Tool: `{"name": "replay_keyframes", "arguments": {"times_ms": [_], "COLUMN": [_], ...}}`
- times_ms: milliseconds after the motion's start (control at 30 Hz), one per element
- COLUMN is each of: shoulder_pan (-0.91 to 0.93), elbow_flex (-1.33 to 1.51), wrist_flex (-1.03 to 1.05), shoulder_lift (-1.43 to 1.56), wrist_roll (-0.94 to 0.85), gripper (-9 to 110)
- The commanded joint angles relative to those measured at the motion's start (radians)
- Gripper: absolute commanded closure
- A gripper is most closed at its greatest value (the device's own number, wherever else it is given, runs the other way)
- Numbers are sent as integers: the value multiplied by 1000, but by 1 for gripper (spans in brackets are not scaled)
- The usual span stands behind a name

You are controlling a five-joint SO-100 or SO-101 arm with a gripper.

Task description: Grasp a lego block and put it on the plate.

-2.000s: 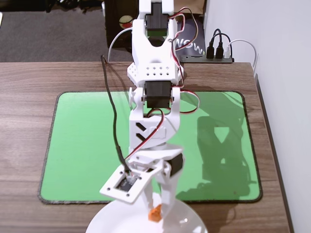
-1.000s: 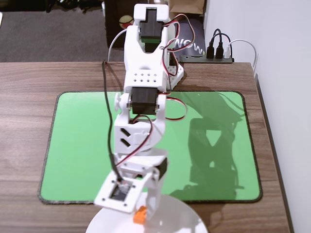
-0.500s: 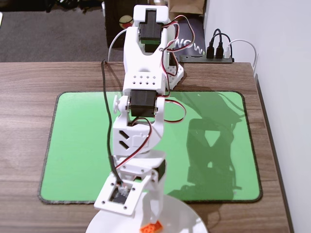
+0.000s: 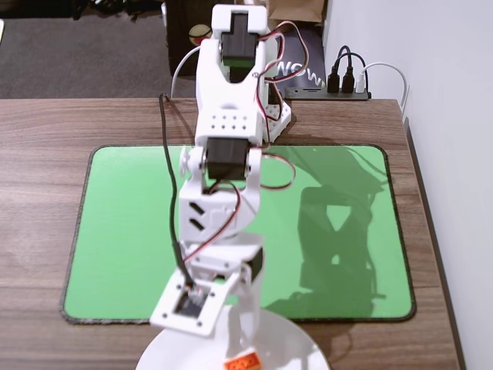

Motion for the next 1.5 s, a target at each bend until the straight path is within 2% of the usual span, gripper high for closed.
{"name": "replay_keyframes", "arguments": {"times_ms": [0,167,933,1233,1467], "shoulder_pan": [-2,-15,-114,-175,-153], "elbow_flex": [40,199,1134,1474,1582], "wrist_flex": [3,-5,-52,-40,104], "shoulder_lift": [138,298,1146,1552,1824], "wrist_roll": [0,11,-34,420,822], "gripper": [87,101,101,101,101]}}
